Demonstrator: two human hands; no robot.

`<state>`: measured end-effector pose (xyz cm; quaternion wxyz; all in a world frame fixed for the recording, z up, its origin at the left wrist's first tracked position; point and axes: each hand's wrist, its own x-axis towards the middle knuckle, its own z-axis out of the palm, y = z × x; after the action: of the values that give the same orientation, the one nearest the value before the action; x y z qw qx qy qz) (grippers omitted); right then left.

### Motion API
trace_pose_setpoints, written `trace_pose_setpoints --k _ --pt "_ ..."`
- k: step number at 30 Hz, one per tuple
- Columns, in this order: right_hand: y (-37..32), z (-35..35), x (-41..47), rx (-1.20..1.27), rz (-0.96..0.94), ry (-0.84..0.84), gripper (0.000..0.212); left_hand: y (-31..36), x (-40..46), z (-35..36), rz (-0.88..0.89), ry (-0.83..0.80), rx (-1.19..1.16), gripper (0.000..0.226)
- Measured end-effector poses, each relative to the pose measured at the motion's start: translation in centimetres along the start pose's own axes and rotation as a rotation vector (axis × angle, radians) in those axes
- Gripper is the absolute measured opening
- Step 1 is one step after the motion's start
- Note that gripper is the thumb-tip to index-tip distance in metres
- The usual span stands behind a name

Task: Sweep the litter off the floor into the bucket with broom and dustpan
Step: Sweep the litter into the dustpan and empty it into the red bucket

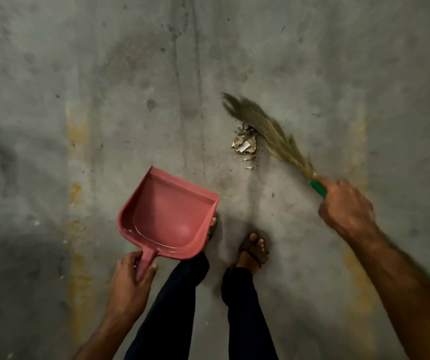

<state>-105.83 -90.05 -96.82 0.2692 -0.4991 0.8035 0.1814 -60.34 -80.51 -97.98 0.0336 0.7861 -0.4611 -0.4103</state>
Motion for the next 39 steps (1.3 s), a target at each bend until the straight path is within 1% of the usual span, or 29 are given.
trace_pose_setpoints --k 2,4,7,9,12,15,17,22,27,31,34,36,39 --pt "2.2 1.5 -3.7 0.086 0.012 -0.008 0.066 0.0 -0.2 0.2 -0.023 0.004 -0.015 0.026" --pt "4.0 2.9 -7.4 0.185 0.012 0.043 0.07 0.2 -0.2 0.5 -0.005 0.01 -0.001 0.026" --pt "4.5 5.4 -12.1 0.436 -0.031 0.073 0.077 0.3 0.3 0.2 -0.021 0.03 0.019 0.028" --pt "3.6 6.9 -14.2 0.606 -0.064 0.014 0.078 0.0 0.6 -0.1 -0.029 0.044 0.035 0.026" --pt "2.1 10.1 -15.0 0.721 -0.074 -0.133 0.074 -0.1 1.0 -0.5 -0.055 0.048 0.038 0.02" --pt "1.3 12.8 -13.6 0.746 -0.031 -0.31 0.068 0.6 1.0 -0.7 -0.062 0.061 0.068 0.019" --pt "2.1 14.1 -12.2 0.723 0.001 -0.35 0.064 0.9 1.1 -0.6 -0.037 0.062 0.078 0.021" --pt "7.4 14.0 -9.9 0.688 0.113 -0.29 0.062 1.0 1.7 0.2 -0.011 0.024 0.127 0.025" --pt "11.1 12.6 -9.7 0.674 0.067 -0.247 0.067 2.1 2.1 1.3 0.019 -0.051 0.209 0.023" --pt "12.6 10.4 -11.0 0.767 0.07 -0.254 0.067 3.3 3.2 1.9 0.086 -0.11 0.359 0.028" --pt "13.7 9.5 -11.8 0.835 0.051 -0.241 0.068 4.3 5.6 2.9 0.15 -0.147 0.466 0.028" --pt "14.1 9.3 -11.4 0.827 0.03 -0.2 0.065 5.2 8.0 4.2 0.144 -0.162 0.505 0.03" --pt "14.3 9.5 -7.9 0.763 0.024 -0.08 0.063 7.2 12.4 7.4 0.133 -0.191 0.575 0.035"
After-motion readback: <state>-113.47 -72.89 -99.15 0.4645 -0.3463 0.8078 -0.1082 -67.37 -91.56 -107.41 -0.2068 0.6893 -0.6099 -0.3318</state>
